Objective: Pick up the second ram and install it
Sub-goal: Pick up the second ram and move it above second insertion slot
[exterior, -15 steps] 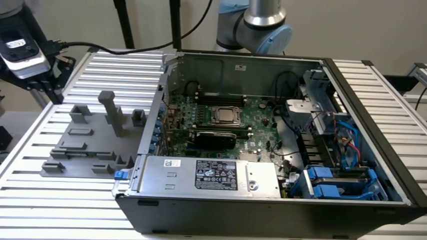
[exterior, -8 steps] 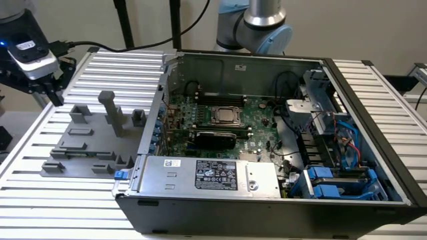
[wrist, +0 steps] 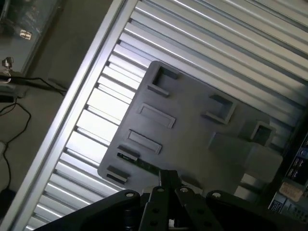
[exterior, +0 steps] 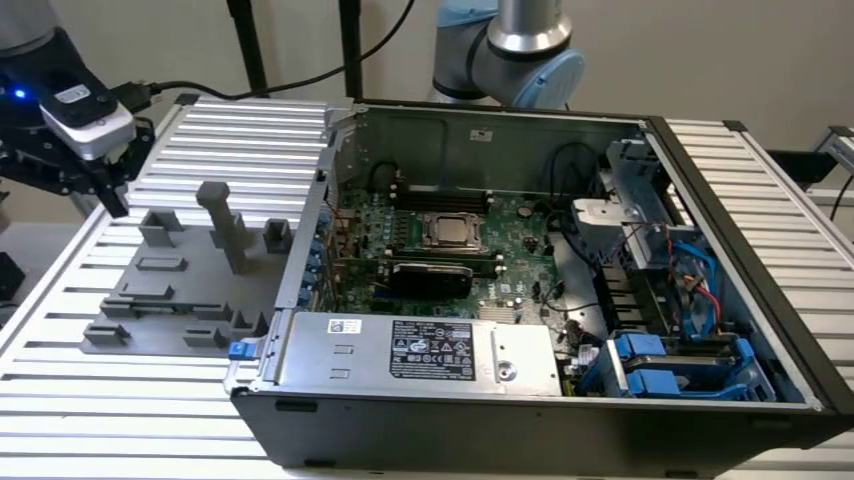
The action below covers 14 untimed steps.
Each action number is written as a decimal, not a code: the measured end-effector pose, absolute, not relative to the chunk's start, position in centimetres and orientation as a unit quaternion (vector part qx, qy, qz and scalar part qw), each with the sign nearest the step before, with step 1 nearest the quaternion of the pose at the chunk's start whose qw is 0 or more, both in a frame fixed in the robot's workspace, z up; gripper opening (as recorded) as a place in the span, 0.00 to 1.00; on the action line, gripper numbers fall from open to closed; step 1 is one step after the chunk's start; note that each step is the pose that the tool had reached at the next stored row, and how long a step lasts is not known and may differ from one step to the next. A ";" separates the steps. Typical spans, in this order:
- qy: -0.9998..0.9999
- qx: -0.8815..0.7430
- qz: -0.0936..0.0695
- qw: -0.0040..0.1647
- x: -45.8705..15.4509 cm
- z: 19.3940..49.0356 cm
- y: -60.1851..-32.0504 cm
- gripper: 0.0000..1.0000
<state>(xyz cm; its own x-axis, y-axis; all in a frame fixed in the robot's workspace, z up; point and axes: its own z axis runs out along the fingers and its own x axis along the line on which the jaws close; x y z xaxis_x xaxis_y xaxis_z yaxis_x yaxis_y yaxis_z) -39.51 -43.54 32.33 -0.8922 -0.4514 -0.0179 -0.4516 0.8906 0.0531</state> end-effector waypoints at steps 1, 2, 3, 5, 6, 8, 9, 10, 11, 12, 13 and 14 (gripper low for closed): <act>0.970 -0.241 0.028 0.002 -39.5 32.3 -43.5 0.11; 0.968 -0.250 0.028 0.002 -39.5 32.2 -43.5 0.11; 0.966 -0.259 0.028 0.002 -39.5 32.1 -43.5 0.11; 0.961 -0.276 0.028 0.001 -39.5 31.9 -43.5 0.11; 0.958 -0.285 0.028 0.001 -39.5 31.8 -43.5 0.11; 0.953 -0.302 0.028 0.000 -39.5 31.7 -43.5 0.11; 0.950 -0.311 0.028 0.000 -39.5 31.6 -43.5 0.11; 0.947 -0.320 0.028 0.000 -39.5 31.5 -43.5 0.11; 0.944 -0.328 0.028 0.000 -39.5 31.4 -43.5 0.11; 0.941 -0.337 0.028 -0.001 -39.5 31.3 -43.5 0.11; 0.938 -0.345 0.028 -0.001 -39.5 31.3 -43.5 0.11; 0.935 -0.354 0.028 -0.001 -39.5 31.2 -43.5 0.11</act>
<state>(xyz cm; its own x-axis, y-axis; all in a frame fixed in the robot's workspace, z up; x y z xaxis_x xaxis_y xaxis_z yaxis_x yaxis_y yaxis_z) -39.51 -43.54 31.17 -0.7498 -0.6614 -0.0178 -0.6613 0.7482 0.0531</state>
